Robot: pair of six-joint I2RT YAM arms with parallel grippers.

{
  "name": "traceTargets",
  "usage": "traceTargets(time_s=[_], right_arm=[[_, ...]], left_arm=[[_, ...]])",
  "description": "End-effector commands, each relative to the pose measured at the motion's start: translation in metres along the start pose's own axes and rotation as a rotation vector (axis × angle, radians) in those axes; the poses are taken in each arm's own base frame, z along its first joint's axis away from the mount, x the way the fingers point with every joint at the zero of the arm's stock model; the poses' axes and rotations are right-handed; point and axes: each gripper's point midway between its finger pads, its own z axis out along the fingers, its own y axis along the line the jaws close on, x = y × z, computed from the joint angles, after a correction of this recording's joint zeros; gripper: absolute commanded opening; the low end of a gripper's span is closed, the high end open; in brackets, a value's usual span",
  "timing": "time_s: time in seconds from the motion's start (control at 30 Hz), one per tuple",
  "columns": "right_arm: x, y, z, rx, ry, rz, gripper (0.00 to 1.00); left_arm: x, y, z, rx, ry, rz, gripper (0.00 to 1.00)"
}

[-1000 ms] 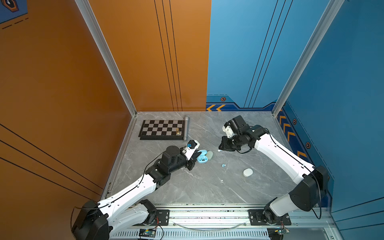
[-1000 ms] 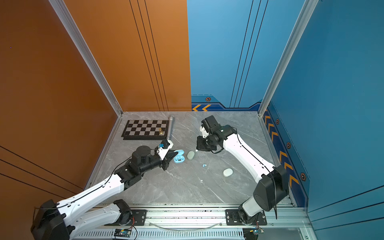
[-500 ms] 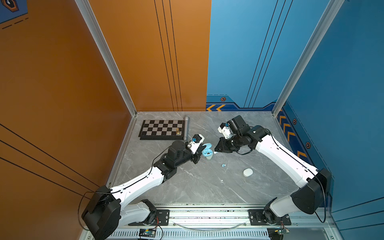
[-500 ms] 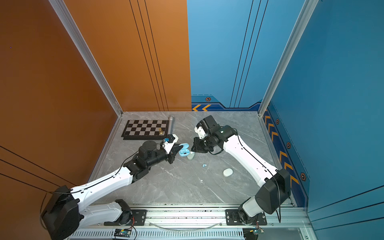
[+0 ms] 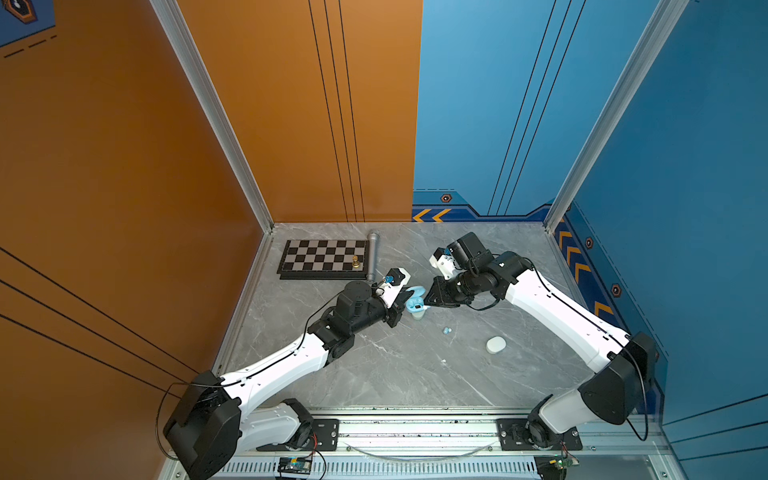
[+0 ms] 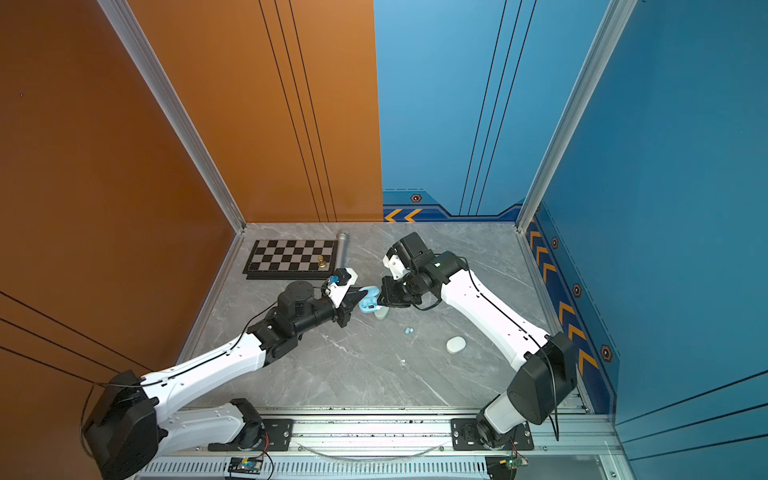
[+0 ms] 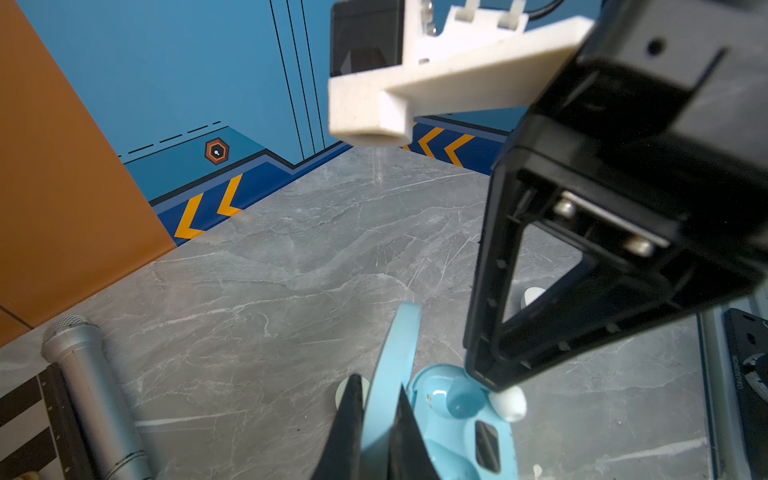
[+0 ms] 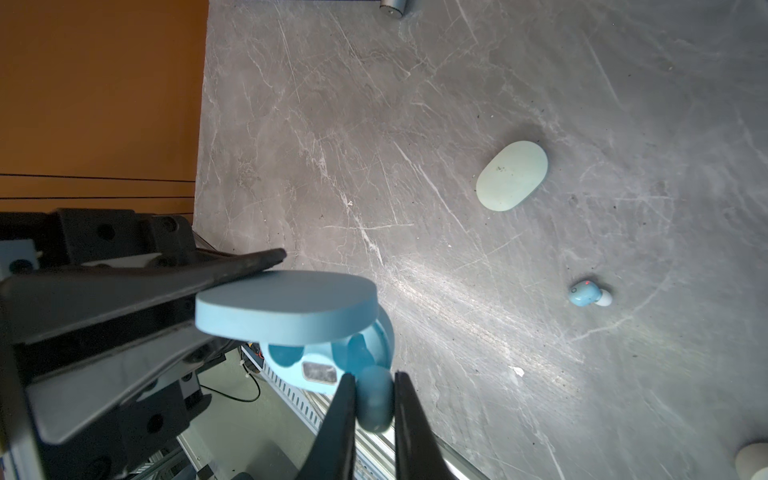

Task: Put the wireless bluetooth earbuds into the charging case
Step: 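Carry the earbud to the open case held by the left gripper, then press the earbud down into a slot of the open case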

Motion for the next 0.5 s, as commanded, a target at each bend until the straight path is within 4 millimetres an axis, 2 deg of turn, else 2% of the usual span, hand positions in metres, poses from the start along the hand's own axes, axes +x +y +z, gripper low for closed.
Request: traceTargets(time_s=[0.0, 0.27, 0.47], right_arm=[[-0.0086, 0.0082, 0.0007, -0.017, -0.017, 0.001, 0.17], [-0.0174, 0.0039, 0.0012, 0.009, -0.046, 0.020, 0.18], [-0.0168, 0.0014, 0.0036, 0.015, -0.041, 0.016, 0.18]], left_arm=[[-0.0232, -0.0052, 0.0001, 0.022, -0.059, 0.024, 0.00], [-0.0242, -0.0079, -0.0017, 0.030, -0.064, 0.028, 0.00], [-0.0253, -0.0051, -0.0035, 0.018, -0.067, 0.031, 0.00]])
